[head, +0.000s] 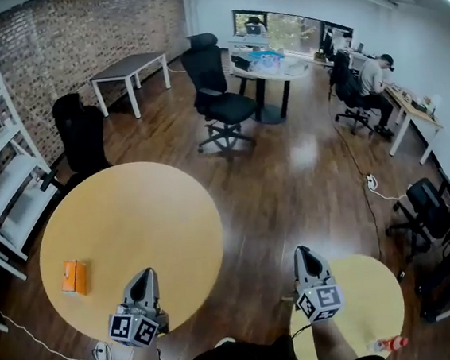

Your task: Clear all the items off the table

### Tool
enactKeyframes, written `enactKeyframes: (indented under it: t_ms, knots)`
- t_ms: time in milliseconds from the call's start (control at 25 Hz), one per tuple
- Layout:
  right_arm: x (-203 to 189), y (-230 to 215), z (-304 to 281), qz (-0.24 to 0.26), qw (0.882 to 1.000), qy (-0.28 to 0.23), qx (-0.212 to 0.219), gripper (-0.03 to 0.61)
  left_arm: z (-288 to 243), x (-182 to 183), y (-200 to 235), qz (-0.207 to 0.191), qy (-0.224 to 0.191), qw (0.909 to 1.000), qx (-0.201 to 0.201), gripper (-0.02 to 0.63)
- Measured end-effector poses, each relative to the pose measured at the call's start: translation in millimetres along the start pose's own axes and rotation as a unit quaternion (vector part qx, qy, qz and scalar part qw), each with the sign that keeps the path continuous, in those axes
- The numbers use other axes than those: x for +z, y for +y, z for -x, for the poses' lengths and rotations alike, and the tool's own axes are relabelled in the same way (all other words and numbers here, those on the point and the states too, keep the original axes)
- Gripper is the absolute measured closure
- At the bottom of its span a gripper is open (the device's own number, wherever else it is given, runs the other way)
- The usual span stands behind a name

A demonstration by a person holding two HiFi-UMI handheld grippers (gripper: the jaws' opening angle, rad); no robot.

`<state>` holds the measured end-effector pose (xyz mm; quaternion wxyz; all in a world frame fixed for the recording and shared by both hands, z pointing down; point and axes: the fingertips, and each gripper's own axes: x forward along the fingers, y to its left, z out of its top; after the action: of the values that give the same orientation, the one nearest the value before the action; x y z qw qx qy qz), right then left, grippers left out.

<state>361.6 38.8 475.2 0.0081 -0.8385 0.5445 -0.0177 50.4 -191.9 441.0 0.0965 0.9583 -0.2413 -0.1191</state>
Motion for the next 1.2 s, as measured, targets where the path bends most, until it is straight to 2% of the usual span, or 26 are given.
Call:
enactKeyframes:
  t_ms: [120, 200, 280, 400, 520, 600, 720, 800, 1040, 1200]
  knots:
    - [7, 55, -48, 0.013, 0.995, 0.004, 0.096, 0.574, 43, 21, 16, -0.022, -0.02, 0.9972, 0.069, 0.614]
    - [16, 100, -68, 0.012, 0.987, -0.009, 0.161, 0.574, 76, 34, 25, -0.031, -0.035, 0.9923, 0.115, 0.614]
    - [19, 145, -79, 0.008, 0.974, -0.02, 0.226, 0.574, 109, 42, 31, -0.042, -0.045, 0.9858, 0.156, 0.614]
    - [7, 207, -77, 0.014, 0.948, -0.008, 0.317, 0.574, 159, 40, 40, -0.051, -0.049, 0.9729, 0.22, 0.614]
    - [-6, 246, -69, 0.029, 0.929, 0.005, 0.369, 0.574, 196, 39, 47, -0.046, -0.06, 0.9621, 0.262, 0.614]
    - [-9, 262, -69, 0.027, 0.923, 0.013, 0.383, 0.574, 208, 42, 50, -0.048, -0.065, 0.9581, 0.275, 0.614]
    - [-14, 277, -72, 0.028, 0.922, 0.022, 0.385, 0.574, 219, 42, 64, -0.047, -0.065, 0.9558, 0.283, 0.614]
    - [-13, 284, -78, 0.031, 0.924, 0.026, 0.38, 0.574, 222, 43, 80, -0.042, -0.068, 0.9561, 0.282, 0.614]
    - [3, 329, -128, -0.021, 0.94, 0.02, 0.34, 0.574, 218, 61, 152, -0.049, -0.076, 0.9609, 0.262, 0.614]
    - [-7, 388, -149, -0.011, 0.938, 0.026, 0.345, 0.574, 227, 72, 207, -0.059, -0.075, 0.9627, 0.253, 0.614]
